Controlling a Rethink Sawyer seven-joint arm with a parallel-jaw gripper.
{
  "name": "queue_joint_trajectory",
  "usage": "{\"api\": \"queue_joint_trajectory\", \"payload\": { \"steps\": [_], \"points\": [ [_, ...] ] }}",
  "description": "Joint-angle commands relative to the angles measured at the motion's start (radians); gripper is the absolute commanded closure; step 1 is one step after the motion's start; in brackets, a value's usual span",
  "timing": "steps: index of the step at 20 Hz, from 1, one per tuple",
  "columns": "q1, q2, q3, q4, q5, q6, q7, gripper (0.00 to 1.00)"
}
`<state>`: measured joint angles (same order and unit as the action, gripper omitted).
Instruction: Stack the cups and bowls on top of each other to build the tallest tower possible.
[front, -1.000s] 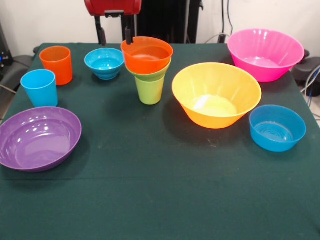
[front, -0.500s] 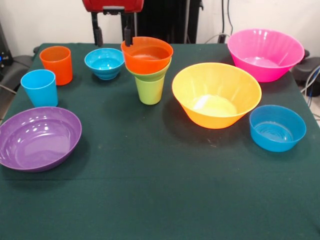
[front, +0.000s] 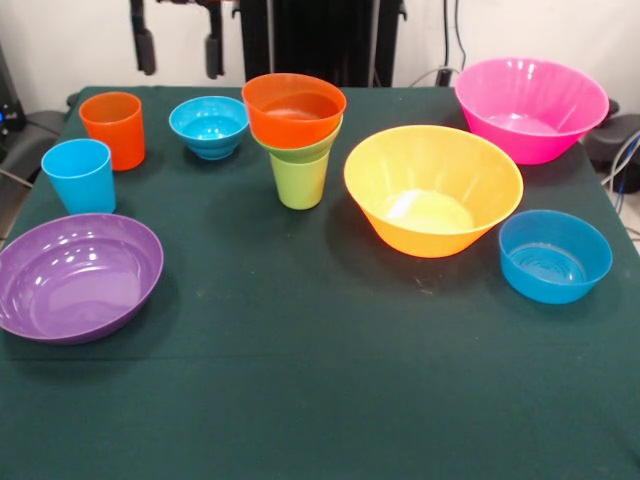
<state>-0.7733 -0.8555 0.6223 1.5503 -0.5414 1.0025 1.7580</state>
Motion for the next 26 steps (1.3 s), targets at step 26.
{"api": "queue_joint_trajectory", "payload": {
  "steps": [26],
  "points": [
    [0.033,0.157,-0.047,-0.099,-0.113,0.102,-0.179,0.00]
  ]
}}
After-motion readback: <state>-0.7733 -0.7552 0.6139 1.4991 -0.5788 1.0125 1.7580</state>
